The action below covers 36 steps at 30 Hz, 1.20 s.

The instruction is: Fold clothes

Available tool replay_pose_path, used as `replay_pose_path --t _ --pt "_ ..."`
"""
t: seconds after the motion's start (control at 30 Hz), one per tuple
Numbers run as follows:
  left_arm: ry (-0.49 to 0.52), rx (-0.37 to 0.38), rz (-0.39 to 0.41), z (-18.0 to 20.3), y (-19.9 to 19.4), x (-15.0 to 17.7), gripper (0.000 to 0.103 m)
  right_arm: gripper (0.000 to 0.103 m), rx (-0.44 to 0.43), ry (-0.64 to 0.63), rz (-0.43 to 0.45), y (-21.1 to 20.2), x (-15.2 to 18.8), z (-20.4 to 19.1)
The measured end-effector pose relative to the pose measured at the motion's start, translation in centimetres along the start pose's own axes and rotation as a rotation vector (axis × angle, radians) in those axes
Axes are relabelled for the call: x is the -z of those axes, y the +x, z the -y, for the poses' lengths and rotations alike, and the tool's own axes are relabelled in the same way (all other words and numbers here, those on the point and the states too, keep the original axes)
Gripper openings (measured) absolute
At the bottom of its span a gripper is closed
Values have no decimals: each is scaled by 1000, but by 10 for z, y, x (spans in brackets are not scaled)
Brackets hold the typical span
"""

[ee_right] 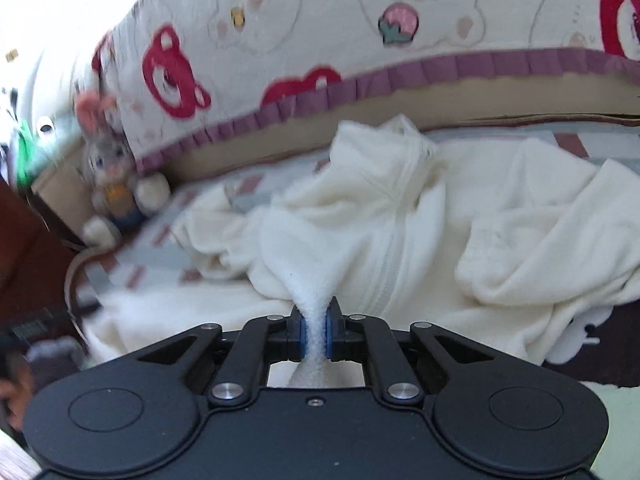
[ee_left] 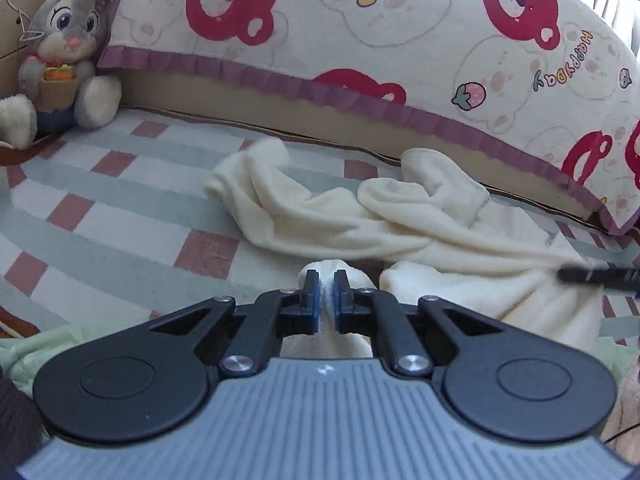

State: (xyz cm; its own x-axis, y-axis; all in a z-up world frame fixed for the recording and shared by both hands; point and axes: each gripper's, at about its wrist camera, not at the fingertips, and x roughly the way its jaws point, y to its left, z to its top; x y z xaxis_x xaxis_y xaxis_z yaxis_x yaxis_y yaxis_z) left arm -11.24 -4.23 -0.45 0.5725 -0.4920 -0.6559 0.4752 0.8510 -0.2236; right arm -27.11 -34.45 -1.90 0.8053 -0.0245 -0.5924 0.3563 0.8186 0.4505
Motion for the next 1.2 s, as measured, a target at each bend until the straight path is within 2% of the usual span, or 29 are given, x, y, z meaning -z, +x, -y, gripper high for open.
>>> replay_pose_path --t 0.07,0.1,0.13,0.17,0.23,0.37,0.4,0.47,0.5,0.6,0.67,0.7,0.77,0.8,0.87,0.97,1.07,1.17,1.2 --pt "-4 7 -2 -3 -2 1 6 10 4 -33 24 -7 -6 -3" --pt "-4 5 -9 -5 -2 1 6 12 -18 -62 8 -6 -8 -4" --pt "0 -8 -28 -6 2 3 6 13 -52 -102 -50 3 -6 -3" --pt "7 -28 -48 -7 5 4 7 13 -43 -132 -107 12 -1 -3" --pt "25 -102 -92 -8 12 6 7 17 21 -175 -196 27 11 -5" --pt "39 -154 -124 -15 16 9 6 20 151 -258 -374 57 35 -9" --pt "37 -173 -119 -18 15 8 6 21 144 -247 -385 57 34 -9" --pt "29 -195 -111 -24 14 4 6 34 82 -185 -366 50 23 -6" --pt "25 -200 -105 -27 15 1 7 46 38 -143 -345 45 18 -4" --pt "12 -173 -75 -34 21 -15 9 51 -107 -3 -266 27 3 3" --pt "-14 -128 -64 -38 29 -26 12 56 -156 46 -236 23 -7 4" --pt "-42 -86 -71 -41 38 -31 20 59 -157 42 -233 26 -13 1" --pt "-102 -1 -84 -50 63 -40 38 60 -112 -2 -235 34 -25 -8" --pt "-130 10 -96 -56 79 -42 41 60 -76 -51 -234 39 -32 -16" --pt "-172 23 -119 -65 110 -46 41 60 -33 -164 -231 47 -43 -36" --pt "-67 -18 -103 -64 143 -45 36 60 -19 -300 -242 69 -42 -66" --pt "-94 -26 -76 -69 163 -37 34 60 65 -430 -279 103 -26 -91" --pt "-146 -36 -83 -77 177 -30 34 58 156 -610 -239 136 -12 -102" --pt "-150 -41 -82 -78 178 -28 34 55 171 -629 -223 145 -12 -98"
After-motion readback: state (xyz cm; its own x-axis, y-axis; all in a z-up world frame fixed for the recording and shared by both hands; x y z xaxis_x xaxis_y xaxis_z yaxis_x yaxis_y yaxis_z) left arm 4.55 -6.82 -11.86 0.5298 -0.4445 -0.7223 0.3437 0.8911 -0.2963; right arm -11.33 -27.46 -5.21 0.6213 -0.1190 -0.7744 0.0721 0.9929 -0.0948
